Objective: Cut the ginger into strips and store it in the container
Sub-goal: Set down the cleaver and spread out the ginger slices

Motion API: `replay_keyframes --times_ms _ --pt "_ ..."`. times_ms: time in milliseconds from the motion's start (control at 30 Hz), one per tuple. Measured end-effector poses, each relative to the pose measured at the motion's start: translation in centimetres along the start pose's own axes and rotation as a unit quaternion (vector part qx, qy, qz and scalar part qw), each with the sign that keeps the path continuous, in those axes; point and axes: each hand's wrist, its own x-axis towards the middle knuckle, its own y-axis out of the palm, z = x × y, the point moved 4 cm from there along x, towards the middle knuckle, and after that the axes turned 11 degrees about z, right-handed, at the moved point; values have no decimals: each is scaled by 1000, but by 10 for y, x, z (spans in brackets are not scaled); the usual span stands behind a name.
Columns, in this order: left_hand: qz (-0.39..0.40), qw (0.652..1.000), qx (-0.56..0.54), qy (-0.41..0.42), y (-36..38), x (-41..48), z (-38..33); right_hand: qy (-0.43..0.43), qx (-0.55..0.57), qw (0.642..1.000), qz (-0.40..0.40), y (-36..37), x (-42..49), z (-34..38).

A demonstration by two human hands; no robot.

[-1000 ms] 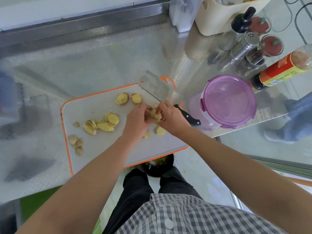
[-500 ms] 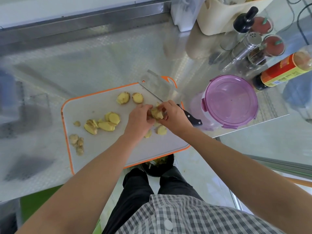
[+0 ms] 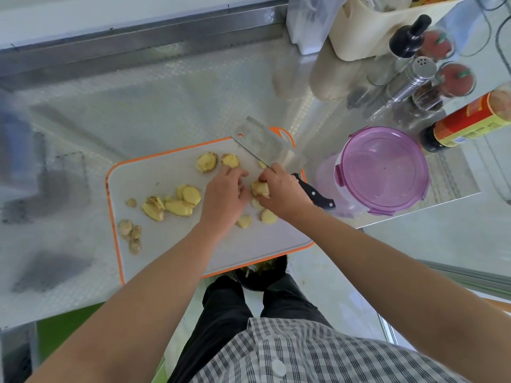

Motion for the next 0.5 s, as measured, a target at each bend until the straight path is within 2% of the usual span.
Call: replay_keyframes --times_ms 67,133,267,500 --pt "-50 997 53 7 -9 5 0 -1 -6 1000 7 -3 1 0" --pt "-62 991 122 9 -16 15 1 0 -10 1000 12 -4 1 1" --pt "-3 974 225 10 -17 37 9 7 6 1000 17 -4 3 1" --pt "21 962 272 26 -24 46 16 10 47 998 -46 -23 19 10"
